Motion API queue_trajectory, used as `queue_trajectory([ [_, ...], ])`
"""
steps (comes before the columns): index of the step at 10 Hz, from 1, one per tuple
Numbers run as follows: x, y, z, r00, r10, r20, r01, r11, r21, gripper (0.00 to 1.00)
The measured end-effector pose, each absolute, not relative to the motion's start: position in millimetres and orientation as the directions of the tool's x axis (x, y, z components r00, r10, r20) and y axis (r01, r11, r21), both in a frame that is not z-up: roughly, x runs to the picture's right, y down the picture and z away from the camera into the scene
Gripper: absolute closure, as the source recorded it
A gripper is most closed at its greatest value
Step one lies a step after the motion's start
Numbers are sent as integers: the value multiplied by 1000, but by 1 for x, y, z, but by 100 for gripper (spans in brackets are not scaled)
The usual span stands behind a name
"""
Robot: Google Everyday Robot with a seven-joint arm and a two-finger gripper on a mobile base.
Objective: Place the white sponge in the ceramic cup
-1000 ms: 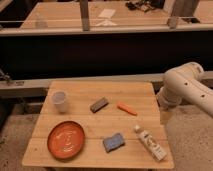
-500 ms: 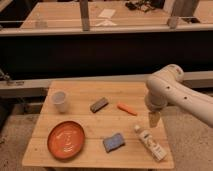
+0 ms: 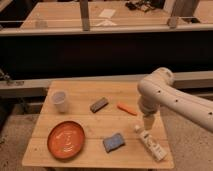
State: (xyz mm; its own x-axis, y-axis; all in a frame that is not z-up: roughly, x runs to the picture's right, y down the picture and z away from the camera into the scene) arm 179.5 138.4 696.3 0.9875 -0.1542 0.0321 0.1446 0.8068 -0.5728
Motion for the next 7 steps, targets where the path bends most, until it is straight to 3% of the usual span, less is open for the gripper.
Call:
queue_trajectory([
  [7, 136, 161, 706, 957, -265, 118, 284, 775, -565, 20],
])
